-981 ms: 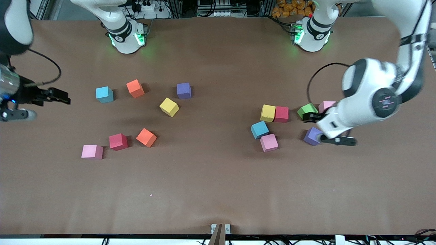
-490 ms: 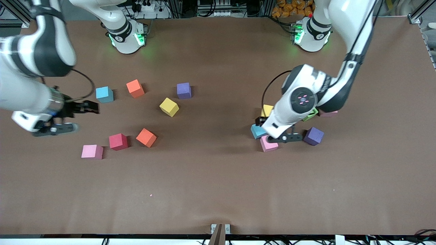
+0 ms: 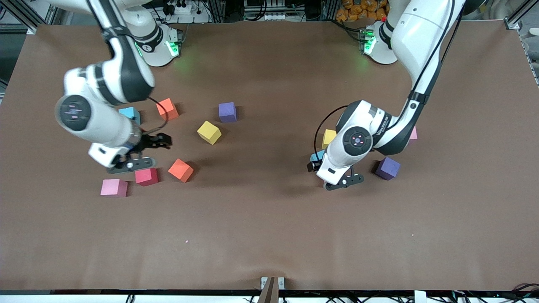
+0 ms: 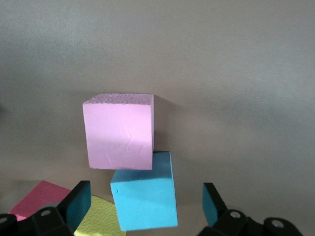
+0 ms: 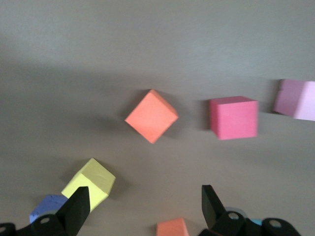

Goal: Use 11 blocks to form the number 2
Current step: 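Grasp the cyan cube with the left gripper while the right gripper grasps the blue cube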

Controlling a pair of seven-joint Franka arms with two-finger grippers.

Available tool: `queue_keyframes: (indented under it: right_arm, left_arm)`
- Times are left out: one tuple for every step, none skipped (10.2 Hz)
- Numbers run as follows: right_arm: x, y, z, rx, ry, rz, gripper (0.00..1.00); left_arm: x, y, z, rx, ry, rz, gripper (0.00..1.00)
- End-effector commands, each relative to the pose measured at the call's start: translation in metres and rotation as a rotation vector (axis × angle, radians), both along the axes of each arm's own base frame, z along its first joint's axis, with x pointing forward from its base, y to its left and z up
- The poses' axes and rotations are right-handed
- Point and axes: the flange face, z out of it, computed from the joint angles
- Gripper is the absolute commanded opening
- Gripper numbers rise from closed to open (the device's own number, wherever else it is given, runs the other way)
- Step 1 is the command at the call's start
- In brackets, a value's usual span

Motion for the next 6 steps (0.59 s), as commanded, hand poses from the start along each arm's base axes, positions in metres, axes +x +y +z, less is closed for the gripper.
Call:
queue_keyframes:
  right_arm:
    - [-0.039,0.031,-0.039,0.003,0.019,0.002,1.0]
    - [-0.058,0.04,-0.043,0.034,0.049,-0.005,1.0]
    - [-0.076,0.052,-0.042,0.073,0.063,-0.013,1.0]
    - [-0.09,0.065,-0.045,0.082,0.077,-0.023,1.0]
    - [-0.104,0.088,-0.048,0.068,0.086,-0.032,1.0]
    - [-0.121,0.112,-0.053,0.053,0.085,-0.051,1.0]
  left_arm:
    - [-0.007,-0.011,-0.011,0.041,-0.013,0.012,1.0]
    - [-0.009,-0.01,-0.014,0.045,-0.006,0.014,1.0]
    - [-0.01,-0.01,-0.017,0.048,-0.001,0.013,1.0]
    - [-0.014,-0.008,-0.027,0.056,0.015,0.01,1.0]
    - [-0.015,-0.002,-0.034,0.063,0.028,0.015,1.0]
    - [-0.019,-0.003,-0.04,0.068,0.038,0.011,1.0]
